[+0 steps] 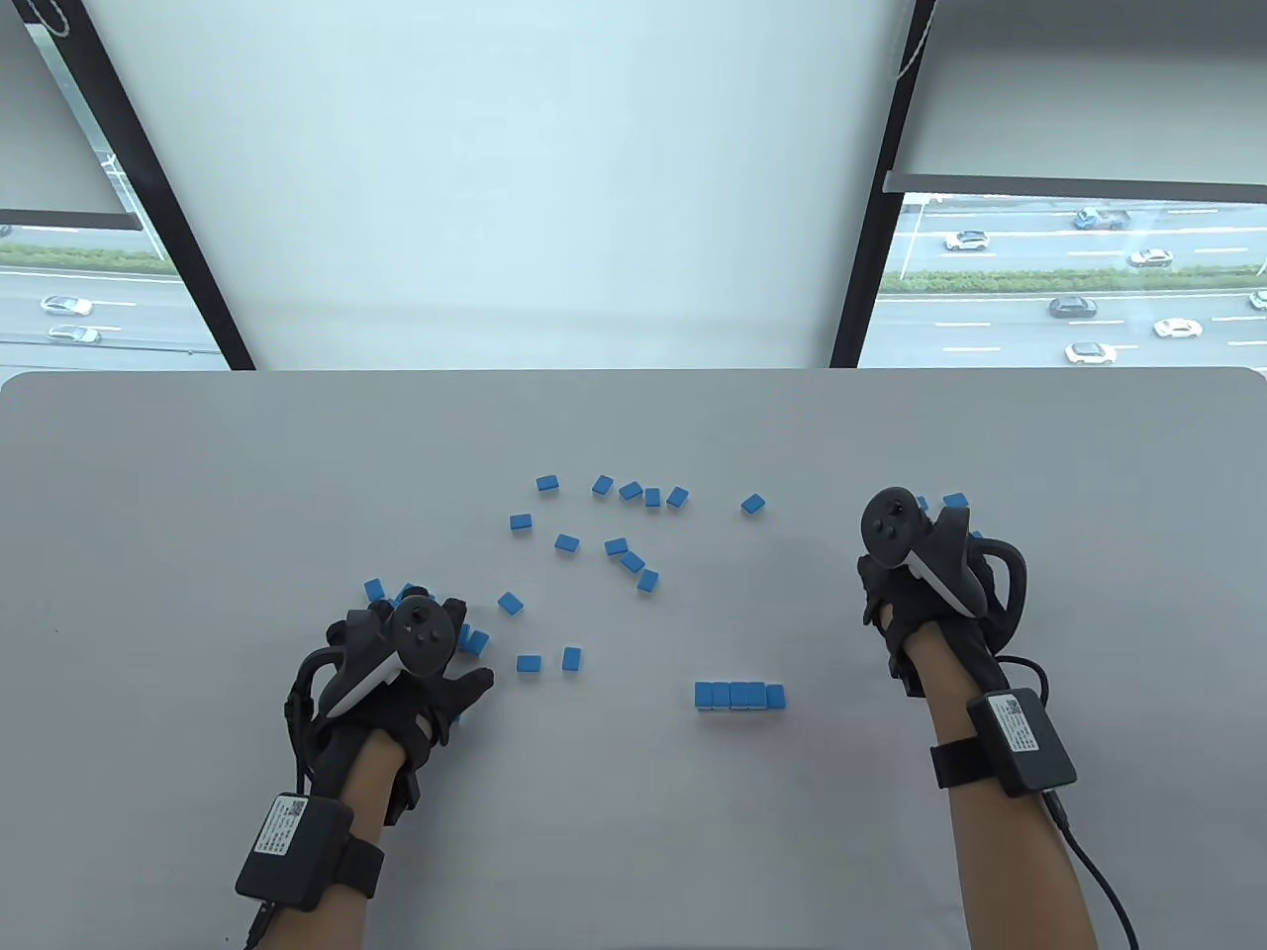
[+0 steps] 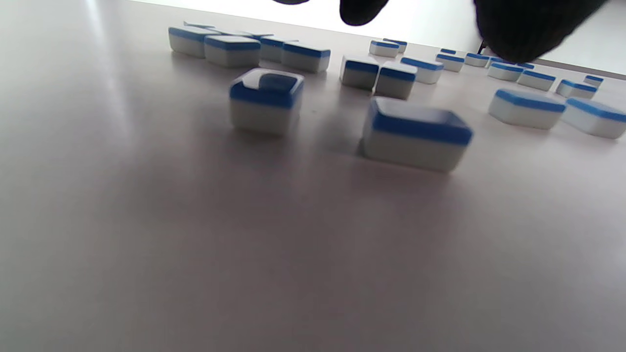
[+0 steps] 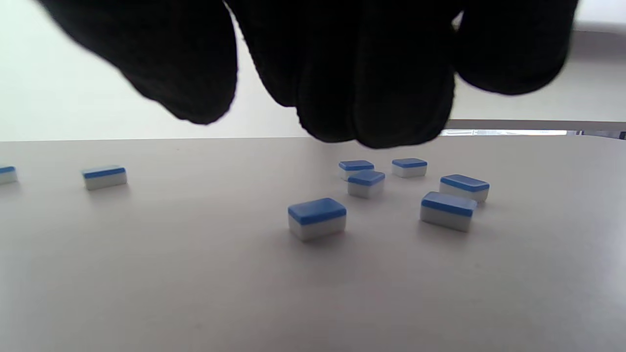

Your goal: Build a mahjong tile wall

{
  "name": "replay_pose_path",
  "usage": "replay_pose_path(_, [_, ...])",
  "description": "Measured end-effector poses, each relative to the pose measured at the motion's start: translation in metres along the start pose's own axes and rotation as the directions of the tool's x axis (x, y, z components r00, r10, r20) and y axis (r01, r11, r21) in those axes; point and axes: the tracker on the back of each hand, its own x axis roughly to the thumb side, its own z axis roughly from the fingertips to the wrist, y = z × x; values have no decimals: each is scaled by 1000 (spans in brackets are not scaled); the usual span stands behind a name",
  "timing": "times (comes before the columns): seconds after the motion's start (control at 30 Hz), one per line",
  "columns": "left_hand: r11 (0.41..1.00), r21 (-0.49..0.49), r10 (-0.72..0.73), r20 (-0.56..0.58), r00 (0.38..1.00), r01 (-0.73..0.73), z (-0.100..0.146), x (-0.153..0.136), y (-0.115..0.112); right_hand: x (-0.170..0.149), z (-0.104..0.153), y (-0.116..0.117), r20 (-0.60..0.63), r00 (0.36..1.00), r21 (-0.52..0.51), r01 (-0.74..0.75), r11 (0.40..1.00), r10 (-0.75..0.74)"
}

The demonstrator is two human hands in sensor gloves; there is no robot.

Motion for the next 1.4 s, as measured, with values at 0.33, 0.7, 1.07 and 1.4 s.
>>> replay_pose_path(0.33, [1000,-9,1,-16,1000,-1,0,-1,0,4,-19,39,-105,988,78,-105,991,113])
replay_pose_path(0.7, [1000,-7,1,-12,1000,-1,-1,-3,0,-2,-17,42,-73,996,182,-45,982,60])
replay_pose_path(1.07, [1000,5,16,16,1000,-17,-2,1,2,-1,12,13,3,998,82,-56,995,56])
replay_pose_path(1.4, [1000,8,9,36,999,-9,1,6,1,17,70,-33,180,973,-50,155,987,-143])
